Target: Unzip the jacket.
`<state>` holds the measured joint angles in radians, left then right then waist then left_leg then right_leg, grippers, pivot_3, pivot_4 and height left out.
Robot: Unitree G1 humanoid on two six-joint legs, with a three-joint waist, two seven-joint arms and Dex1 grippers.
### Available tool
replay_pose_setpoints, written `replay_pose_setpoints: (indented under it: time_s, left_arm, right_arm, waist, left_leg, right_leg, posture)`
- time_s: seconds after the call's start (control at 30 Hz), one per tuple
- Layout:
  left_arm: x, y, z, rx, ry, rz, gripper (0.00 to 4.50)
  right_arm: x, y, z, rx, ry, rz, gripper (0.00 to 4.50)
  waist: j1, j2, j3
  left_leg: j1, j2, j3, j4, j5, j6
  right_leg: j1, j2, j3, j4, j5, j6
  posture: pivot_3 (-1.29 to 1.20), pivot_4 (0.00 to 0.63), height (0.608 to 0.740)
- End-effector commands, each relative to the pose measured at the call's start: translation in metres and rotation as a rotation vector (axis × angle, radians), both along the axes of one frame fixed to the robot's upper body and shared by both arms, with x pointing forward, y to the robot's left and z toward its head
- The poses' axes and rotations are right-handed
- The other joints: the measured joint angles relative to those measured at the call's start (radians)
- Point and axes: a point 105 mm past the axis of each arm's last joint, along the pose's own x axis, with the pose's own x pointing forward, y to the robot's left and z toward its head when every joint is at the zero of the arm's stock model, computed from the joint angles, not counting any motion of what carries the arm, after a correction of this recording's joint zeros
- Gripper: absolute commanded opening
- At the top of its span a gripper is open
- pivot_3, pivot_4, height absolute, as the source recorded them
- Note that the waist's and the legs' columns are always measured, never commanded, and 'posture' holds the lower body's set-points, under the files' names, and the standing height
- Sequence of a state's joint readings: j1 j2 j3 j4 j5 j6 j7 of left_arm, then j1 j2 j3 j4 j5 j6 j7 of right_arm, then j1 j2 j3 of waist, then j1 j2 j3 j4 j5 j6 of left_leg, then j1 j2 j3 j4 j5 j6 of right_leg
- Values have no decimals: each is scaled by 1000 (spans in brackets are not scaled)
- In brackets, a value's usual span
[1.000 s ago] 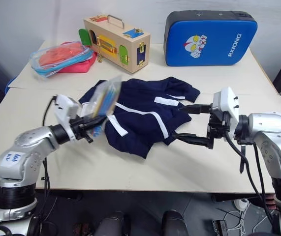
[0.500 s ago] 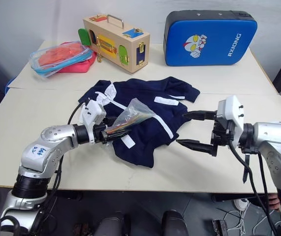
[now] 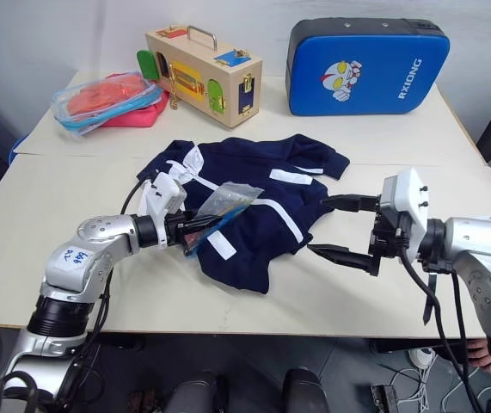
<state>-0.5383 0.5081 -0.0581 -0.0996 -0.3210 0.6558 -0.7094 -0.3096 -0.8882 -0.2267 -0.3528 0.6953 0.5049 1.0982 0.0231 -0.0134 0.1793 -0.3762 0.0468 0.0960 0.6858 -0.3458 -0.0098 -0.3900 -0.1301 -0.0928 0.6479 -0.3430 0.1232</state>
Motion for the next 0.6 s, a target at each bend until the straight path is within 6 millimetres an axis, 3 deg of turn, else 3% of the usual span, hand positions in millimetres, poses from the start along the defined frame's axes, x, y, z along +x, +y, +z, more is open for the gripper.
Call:
replay_pose_setpoints:
  time_s: [0.03, 0.17, 0.3, 0.43, 0.6]
  left_arm:
    - [-2, 3, 6, 8, -42, 2, 27]
    - [2, 16, 25, -77, -42, 114, 27]
    - [5, 53, 64, -269, -56, 300, 27]
    - [0, 129, 87, -387, -77, 632, 27]
    - [-35, 248, 80, -314, -80, 1111, 27]
  right_arm:
    - [-2, 0, 15, 5, -54, 10, 4500]
    - [-1, 3, 15, 3, -53, 30, 4500]
    - [1, 7, 15, 4, -53, 57, 4500]
    - [3, 15, 16, 11, -52, 100, 4500]
    - [4, 29, 18, 33, -61, 171, 4500]
  waist:
    - [0, 0, 0]
    - [0, 0, 0]
    - [-5, 0, 0]
    - [-18, 0, 0]
    - [-40, -1, 0]
  left_leg:
    - [0, 0, 0, 0, 0, 0]
    - [0, 0, 0, 0, 0, 0]
    - [0, 1, -2, 0, 0, 0]
    - [0, 1, -3, 0, 0, 0]
    - [0, 1, -2, -2, 0, 0]
  right_leg:
    - [0, 0, 0, 0, 0, 0]
    - [0, 0, 0, 0, 0, 0]
    - [0, 0, 0, 0, 0, 0]
    - [0, 0, 0, 1, 0, 0]
    - [-1, 0, 0, 0, 0, 0]
  posture:
    - [0, 150, 740]
    - [0, 150, 740]
    - [0, 150, 740]
    - [0, 150, 740]
    - [0, 150, 740]
